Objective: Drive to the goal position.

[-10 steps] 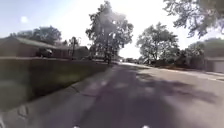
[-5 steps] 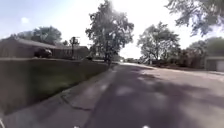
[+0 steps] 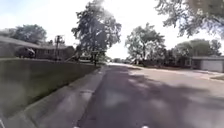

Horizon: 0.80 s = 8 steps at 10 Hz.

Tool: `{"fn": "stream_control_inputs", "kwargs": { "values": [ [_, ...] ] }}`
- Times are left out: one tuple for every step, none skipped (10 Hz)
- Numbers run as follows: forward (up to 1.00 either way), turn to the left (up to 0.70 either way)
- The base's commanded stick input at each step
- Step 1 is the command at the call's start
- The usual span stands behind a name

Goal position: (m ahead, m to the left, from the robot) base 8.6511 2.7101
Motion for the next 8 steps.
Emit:
{"fn": "stream_control_inputs", "kwargs": {
  "values": [
    [1.0, 0.0],
    [1.0, 0.0],
    [1.0, 0.0],
    [1.0, 0.0],
    [1.0, 0.0],
    [1.0, 0.0],
    [1.0, 0.0],
    [1.0, 0.0]
  ]
}}
